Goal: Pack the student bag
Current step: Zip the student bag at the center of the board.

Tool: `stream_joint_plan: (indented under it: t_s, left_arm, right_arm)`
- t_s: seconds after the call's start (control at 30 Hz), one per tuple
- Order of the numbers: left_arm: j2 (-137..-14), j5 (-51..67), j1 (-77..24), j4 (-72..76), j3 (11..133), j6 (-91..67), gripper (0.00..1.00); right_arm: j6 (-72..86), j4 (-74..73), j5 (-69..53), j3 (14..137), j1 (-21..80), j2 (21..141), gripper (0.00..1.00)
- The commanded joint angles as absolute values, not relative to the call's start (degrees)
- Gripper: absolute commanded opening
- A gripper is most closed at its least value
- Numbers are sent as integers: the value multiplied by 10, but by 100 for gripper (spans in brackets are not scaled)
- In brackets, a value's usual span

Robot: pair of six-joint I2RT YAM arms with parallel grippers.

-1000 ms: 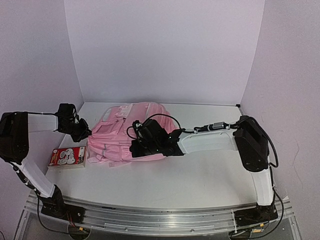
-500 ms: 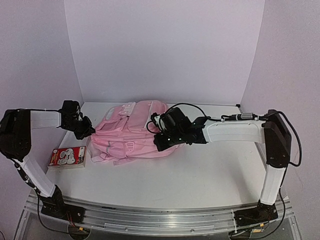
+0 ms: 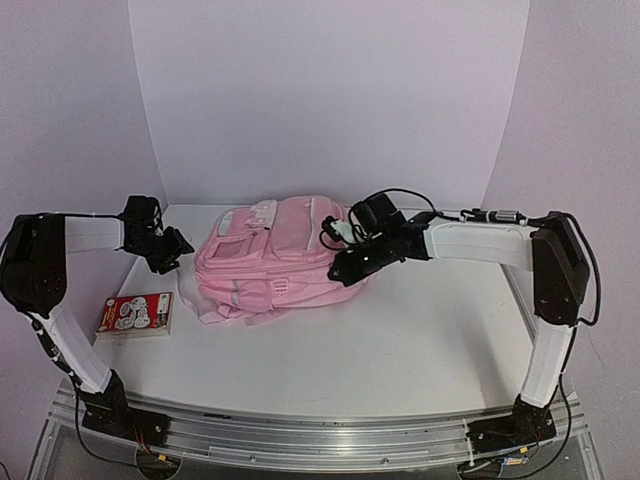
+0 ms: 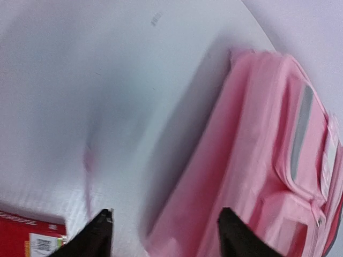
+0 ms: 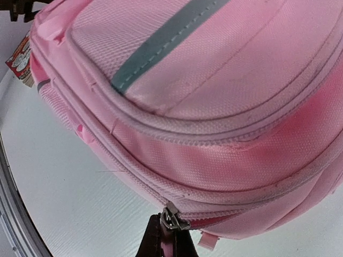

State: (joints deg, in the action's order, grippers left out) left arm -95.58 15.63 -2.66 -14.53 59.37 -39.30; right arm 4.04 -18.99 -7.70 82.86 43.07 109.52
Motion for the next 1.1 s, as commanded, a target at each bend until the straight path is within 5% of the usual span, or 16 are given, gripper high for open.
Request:
stream_joint_plan:
  t_s: [0.0,0.27,0.53,1.07]
  left_arm:
    - [-840,-3,-38,-189,618,-423,99]
    - [-646,52,-184,-215,511,-570,100]
    - [-661,-14,-397,-171,465,-689,99]
    - [-848,-47,-468,-97,490,-794,58]
  right_arm:
    - [90,-289,-139,796,431,1066,0]
    - [115,-255,-132,778,511,1068,0]
    - [193,-153,-152,788,579,1094,0]
    - [228,-78,-138,826,607,1124,0]
